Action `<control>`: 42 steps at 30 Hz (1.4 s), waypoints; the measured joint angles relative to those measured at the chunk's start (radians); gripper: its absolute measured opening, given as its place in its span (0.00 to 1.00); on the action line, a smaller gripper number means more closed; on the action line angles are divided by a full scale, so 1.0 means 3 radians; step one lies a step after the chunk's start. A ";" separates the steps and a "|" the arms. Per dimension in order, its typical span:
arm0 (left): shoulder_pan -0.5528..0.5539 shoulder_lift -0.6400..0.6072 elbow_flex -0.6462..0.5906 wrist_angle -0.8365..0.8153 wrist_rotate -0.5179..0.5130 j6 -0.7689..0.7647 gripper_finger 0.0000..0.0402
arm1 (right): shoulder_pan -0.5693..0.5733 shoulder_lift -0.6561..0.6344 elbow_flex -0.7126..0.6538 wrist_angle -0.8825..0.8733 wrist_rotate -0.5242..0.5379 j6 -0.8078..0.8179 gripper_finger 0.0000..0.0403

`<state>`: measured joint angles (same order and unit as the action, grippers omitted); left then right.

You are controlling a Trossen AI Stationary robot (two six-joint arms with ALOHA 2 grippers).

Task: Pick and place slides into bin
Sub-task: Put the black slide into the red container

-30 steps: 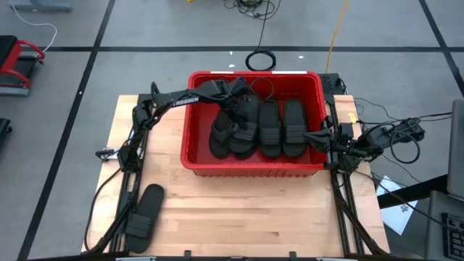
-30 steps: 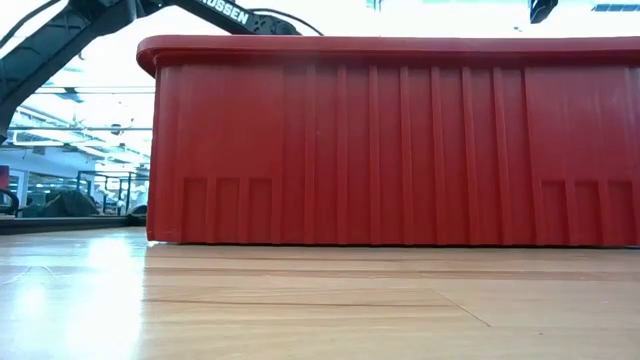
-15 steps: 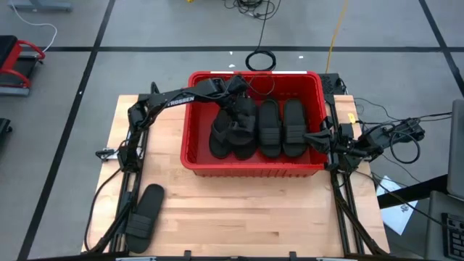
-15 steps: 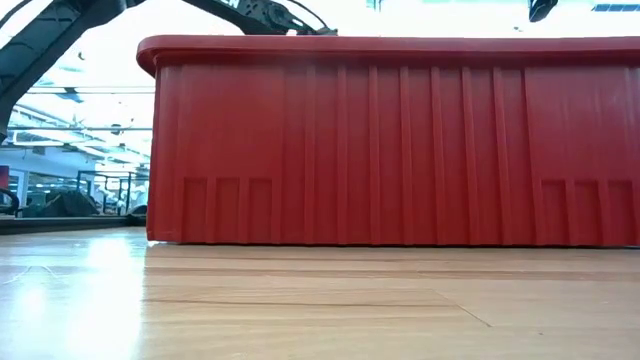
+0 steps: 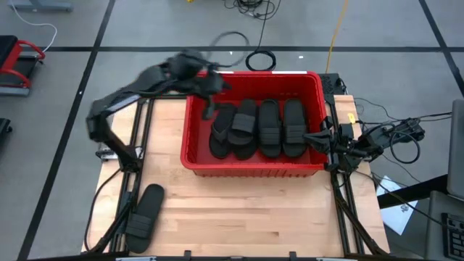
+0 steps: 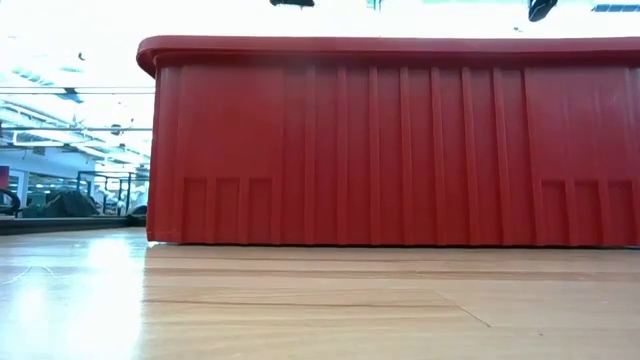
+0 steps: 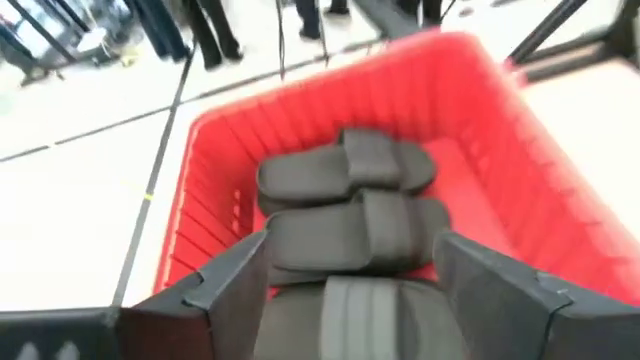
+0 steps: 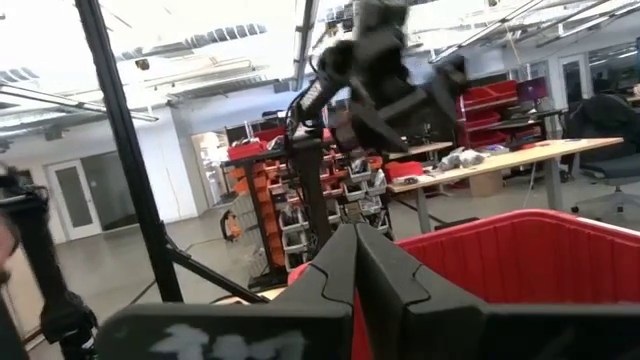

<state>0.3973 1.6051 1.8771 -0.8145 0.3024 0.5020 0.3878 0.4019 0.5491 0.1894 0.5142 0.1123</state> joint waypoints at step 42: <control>-0.2181 -0.2415 -0.3394 0.0037 0.1393 -0.2559 0.00 | 0.0001 0.0001 0.0000 0.0000 -0.0063 0.0023 0.00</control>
<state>-0.2570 0.8807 0.8589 -0.8033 0.7203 -0.2658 0.3881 0.4023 0.5491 0.1894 0.4954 0.1192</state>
